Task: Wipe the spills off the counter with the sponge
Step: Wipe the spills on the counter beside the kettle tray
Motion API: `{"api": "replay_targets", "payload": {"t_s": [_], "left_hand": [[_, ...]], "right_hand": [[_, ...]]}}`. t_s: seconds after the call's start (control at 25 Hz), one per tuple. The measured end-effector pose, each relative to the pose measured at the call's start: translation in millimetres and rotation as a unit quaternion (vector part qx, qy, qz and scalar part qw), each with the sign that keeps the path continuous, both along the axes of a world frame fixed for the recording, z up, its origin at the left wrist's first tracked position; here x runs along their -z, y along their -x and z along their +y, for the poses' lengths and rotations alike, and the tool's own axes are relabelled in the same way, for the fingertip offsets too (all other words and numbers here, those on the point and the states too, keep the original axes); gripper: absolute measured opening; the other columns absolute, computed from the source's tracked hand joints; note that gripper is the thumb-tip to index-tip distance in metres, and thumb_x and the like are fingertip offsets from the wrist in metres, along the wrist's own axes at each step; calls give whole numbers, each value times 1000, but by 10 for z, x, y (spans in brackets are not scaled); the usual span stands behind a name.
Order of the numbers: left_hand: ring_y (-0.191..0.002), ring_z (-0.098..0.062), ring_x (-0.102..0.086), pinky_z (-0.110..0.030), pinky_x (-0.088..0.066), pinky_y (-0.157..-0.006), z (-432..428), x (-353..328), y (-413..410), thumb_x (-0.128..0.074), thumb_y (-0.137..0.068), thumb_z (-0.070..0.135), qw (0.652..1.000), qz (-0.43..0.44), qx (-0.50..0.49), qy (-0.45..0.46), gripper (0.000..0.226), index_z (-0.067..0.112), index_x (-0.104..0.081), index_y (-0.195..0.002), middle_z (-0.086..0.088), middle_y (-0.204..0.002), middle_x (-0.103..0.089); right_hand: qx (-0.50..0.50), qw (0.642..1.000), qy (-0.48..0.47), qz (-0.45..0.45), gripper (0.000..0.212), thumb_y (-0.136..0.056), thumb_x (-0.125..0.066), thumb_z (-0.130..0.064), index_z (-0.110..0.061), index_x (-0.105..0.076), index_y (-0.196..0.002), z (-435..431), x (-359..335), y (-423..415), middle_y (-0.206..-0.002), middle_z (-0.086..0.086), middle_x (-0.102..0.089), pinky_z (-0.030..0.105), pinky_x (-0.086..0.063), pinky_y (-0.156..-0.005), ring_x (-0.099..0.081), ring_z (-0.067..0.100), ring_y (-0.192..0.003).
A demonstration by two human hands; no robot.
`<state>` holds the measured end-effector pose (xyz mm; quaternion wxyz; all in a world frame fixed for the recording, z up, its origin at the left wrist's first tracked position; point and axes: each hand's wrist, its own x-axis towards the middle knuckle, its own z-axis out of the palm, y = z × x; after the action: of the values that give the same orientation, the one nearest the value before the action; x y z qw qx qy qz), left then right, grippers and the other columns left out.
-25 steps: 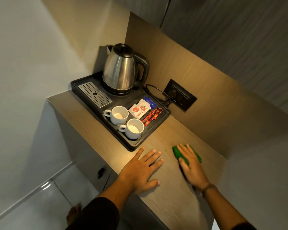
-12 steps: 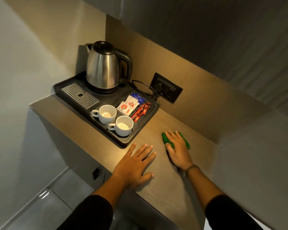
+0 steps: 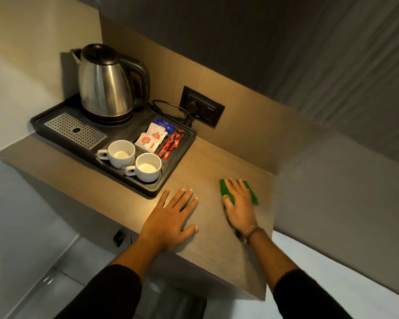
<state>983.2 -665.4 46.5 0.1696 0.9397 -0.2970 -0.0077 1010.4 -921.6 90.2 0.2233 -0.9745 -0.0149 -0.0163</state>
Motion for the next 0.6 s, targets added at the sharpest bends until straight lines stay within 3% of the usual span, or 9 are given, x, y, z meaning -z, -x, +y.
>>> {"api": "replay_targets", "payload": {"t_s": [0.12,0.2,0.28,0.4,0.48,0.6], "left_hand": [[-161,-23,2,-62,-9,-128,10,23,15,-32,-104,68,1000,-6,2,7,79,23,-15,-166,-5,-177,-8],[-161,-23,3,-61,-7,-128,13,28,12,-29,-104,69,1000,-7,4,-4,79,23,-13,-166,-5,-177,-7],[-161,-24,5,-61,-5,-128,6,20,6,-25,-104,70,1000,-5,3,-13,79,23,-11,-167,-5,-177,-5],[-161,-26,1,-63,-7,-128,4,3,-7,-23,-103,69,1000,-8,8,-17,80,22,-12,-166,-7,-177,-8],[-161,-27,-3,-64,-9,-127,-6,12,-13,-25,-103,69,999,-5,24,-22,80,21,-15,-166,-8,-176,-12],[-161,-27,-4,-64,-9,-127,-6,40,-8,-24,-103,70,1000,-11,6,-26,80,21,-15,-166,-8,-176,-12]], "right_hand": [[-98,995,26,1,57,-105,-42,-39,-42,-22,-158,154,240,804,-170,-14,-19,44,-5,-126,-4,13,-158],[-99,994,42,-10,56,-105,-37,-44,-45,-19,-158,-61,244,1247,-170,-19,-15,45,-7,-125,-3,12,-158],[-46,998,37,-7,56,-104,-42,-39,-42,-26,-157,-252,146,1099,-169,-14,-21,47,-11,-127,-6,16,-158],[70,997,4,-7,54,-101,-56,-17,-22,-42,-153,-52,-33,525,-163,4,-38,52,-17,-126,-20,31,-155],[116,993,-11,-5,56,-100,-55,-19,-23,-41,-154,275,-4,541,-163,4,-38,51,-13,-127,-19,29,-155],[7,1000,24,-4,61,-102,-46,-34,-38,-24,-159,427,239,1206,-169,-9,-23,46,-6,-127,-5,16,-158]]}}
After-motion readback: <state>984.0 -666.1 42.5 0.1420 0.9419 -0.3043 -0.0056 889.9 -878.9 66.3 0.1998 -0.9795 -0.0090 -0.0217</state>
